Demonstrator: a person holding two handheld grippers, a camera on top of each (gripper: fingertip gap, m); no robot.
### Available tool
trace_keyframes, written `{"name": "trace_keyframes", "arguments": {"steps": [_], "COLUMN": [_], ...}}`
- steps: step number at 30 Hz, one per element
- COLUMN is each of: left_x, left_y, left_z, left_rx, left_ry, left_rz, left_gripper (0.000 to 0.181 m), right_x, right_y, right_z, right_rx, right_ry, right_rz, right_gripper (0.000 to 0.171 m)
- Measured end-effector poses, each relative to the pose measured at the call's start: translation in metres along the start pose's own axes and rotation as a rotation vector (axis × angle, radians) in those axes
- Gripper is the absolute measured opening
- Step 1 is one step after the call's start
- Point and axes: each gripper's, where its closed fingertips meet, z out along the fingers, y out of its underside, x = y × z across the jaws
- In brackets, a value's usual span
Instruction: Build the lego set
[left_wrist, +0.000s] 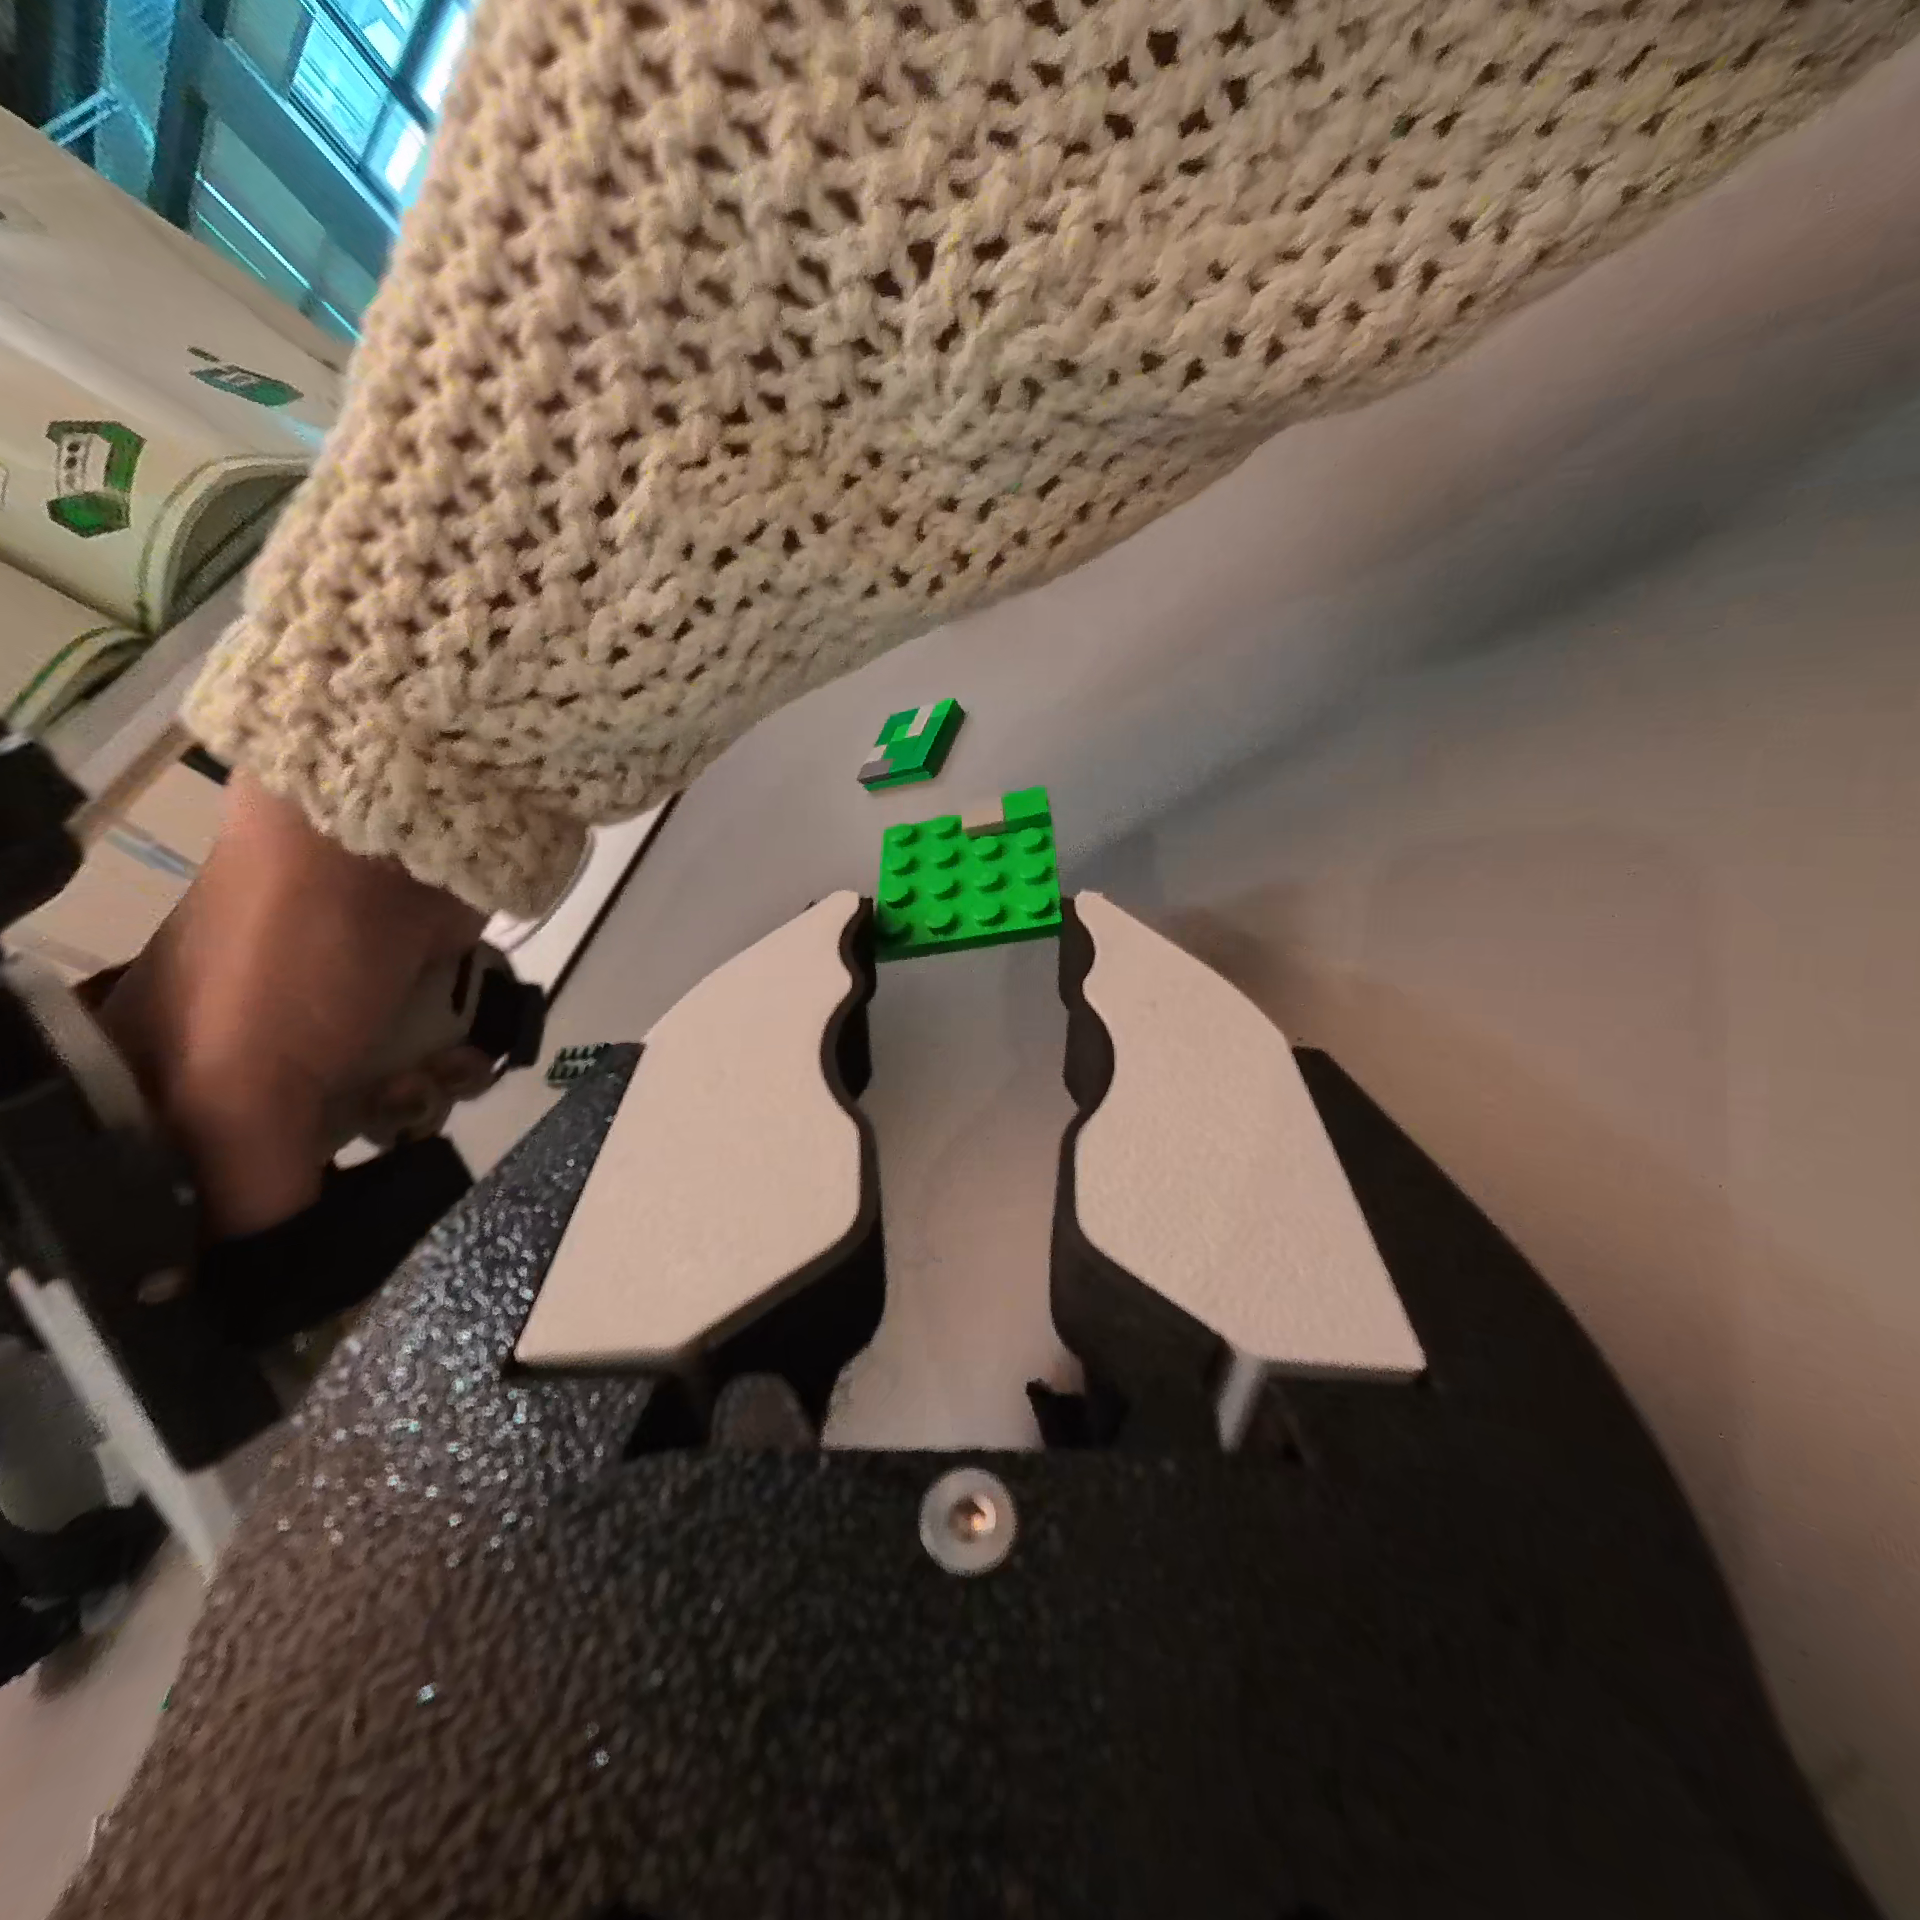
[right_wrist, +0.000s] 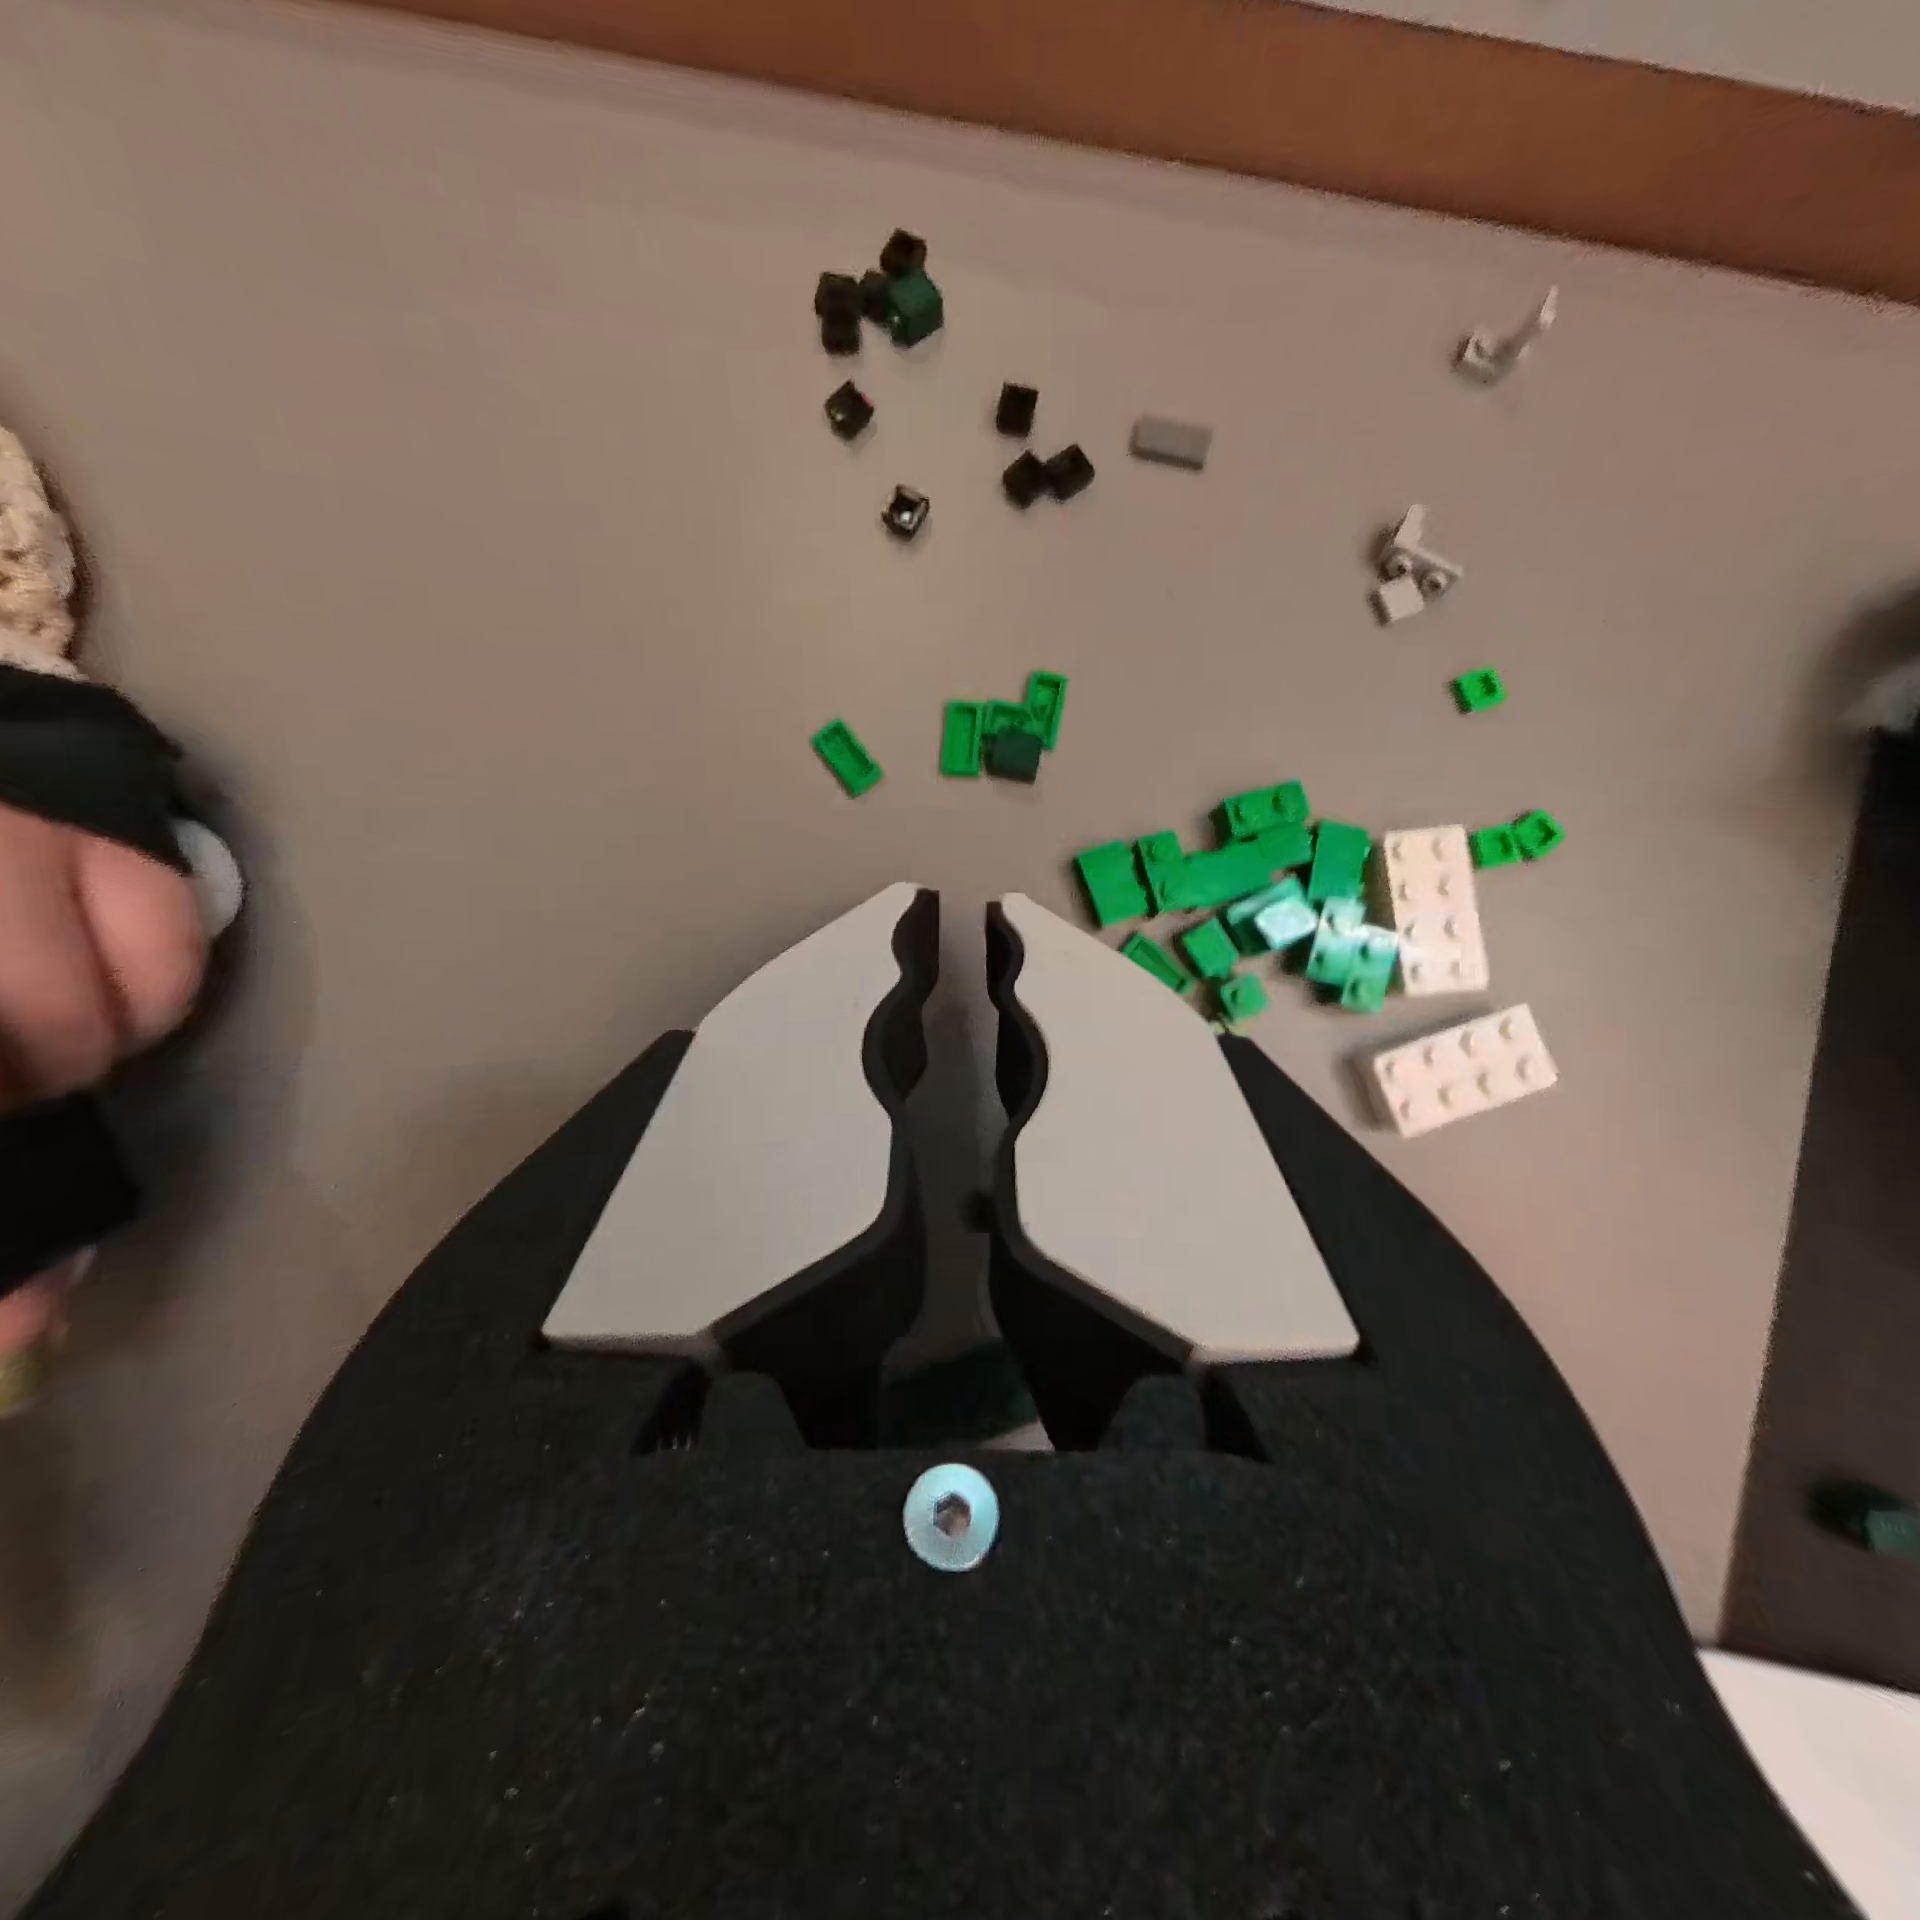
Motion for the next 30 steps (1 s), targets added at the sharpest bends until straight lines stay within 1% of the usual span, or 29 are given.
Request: {"name": "trace_keyframes", "arguments": {"steps": [2,3,5,8,14,16,18,21,25,30], "left_x": [0.000,0.000,0.000,0.000,0.001,0.002,0.003,0.003,0.002,0.003], "left_y": [-0.001,0.000,0.000,0.000,0.001,0.001,0.002,0.002,0.003,0.004], "left_z": [0.000,0.000,0.000,0.001,0.002,0.002,0.003,0.003,0.003,0.005], "left_rx": [0.005,0.005,0.005,0.001,-0.002,-0.001,-0.005,-0.005,-0.003,-0.006], "left_ry": [0.002,0.002,0.002,0.002,0.006,0.009,0.011,0.013,0.012,0.015], "left_rz": [0.000,-0.001,-0.001,0.003,0.006,0.008,0.013,0.016,0.012,0.017], "left_gripper": [0.034,0.034,0.034,0.034,0.034,0.034,0.034,0.034,0.034,0.034], "right_x": [-0.002,-0.006,-0.013,-0.006,0.016,0.024,0.025,0.029,0.031,0.020], "right_y": [-0.008,-0.009,-0.004,0.000,-0.003,-0.012,-0.023,-0.024,-0.022,-0.024], "right_z": [0.008,0.013,0.022,0.031,0.033,0.032,0.033,0.039,0.045,0.049], "right_rx": [-0.025,-0.065,-0.165,-0.245,-0.304,-0.277,-0.248,-0.325,-0.436,-0.501], "right_ry": [-0.009,-0.042,-0.109,-0.083,0.000,0.032,0.005,-0.017,-0.013,-0.048], "right_rz": [-0.066,-0.085,-0.094,-0.152,-0.185,-0.135,-0.011,0.121,0.134,0.117], "right_gripper": [0.007,0.000,0.000,0.000,0.001,0.001,0.011,0.015,0.012,0.013]}}
